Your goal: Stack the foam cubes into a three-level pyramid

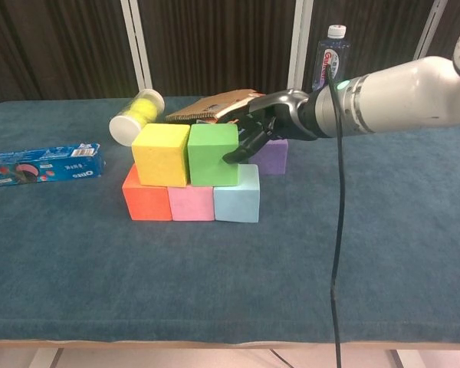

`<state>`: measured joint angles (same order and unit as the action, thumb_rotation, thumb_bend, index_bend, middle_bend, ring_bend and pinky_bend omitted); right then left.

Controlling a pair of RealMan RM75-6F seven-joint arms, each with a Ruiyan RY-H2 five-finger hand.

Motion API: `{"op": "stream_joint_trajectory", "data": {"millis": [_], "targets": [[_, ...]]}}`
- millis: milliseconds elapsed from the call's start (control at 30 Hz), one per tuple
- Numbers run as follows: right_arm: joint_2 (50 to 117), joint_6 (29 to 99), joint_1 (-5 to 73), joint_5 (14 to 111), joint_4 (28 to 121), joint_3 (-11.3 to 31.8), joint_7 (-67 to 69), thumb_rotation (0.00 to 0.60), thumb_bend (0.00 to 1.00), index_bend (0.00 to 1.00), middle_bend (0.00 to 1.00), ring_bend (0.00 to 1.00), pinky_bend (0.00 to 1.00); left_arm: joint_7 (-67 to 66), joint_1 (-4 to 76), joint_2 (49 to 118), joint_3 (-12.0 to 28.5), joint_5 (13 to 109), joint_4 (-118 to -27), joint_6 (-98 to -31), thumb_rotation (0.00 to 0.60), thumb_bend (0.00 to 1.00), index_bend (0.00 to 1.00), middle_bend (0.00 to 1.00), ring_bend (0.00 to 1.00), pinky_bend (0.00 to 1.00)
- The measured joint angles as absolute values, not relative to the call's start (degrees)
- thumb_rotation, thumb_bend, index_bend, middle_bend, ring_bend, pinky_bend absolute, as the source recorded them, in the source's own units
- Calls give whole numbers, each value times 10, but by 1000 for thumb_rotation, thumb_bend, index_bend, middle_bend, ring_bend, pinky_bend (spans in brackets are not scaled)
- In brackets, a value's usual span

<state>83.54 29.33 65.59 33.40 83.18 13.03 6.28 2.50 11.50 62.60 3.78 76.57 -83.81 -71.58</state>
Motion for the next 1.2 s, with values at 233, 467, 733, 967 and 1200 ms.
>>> {"op": "stream_joint_trajectory", "data": {"millis": [233, 467, 733, 967, 1200], "targets": [[828, 294, 654, 336, 847, 127, 63, 600, 292, 52, 56, 0, 0, 22, 115, 625, 38, 766, -840, -716, 600, 10, 147, 0, 0, 115], [818, 301, 653, 331, 860, 126, 62, 600, 290, 45, 56, 0, 0, 21, 114, 626, 38, 766, -841, -718, 600, 10, 147, 0, 0, 115], [796, 318, 648, 329, 878, 124, 56, 600, 225, 39, 55, 0, 0, 22, 115, 627, 38, 765, -839, -715, 600, 10, 147, 0, 0, 115], [793, 320, 666, 296, 879, 109, 31, 600, 203, 68, 45, 0, 0, 18, 117, 627, 38, 765, -841, -713, 600, 10, 147, 0, 0, 115], [810, 333, 681, 266, 868, 99, 16, 600, 193, 101, 43, 0, 0, 21, 116, 626, 38, 763, -839, -713, 600, 10, 147, 0, 0, 115]]}}
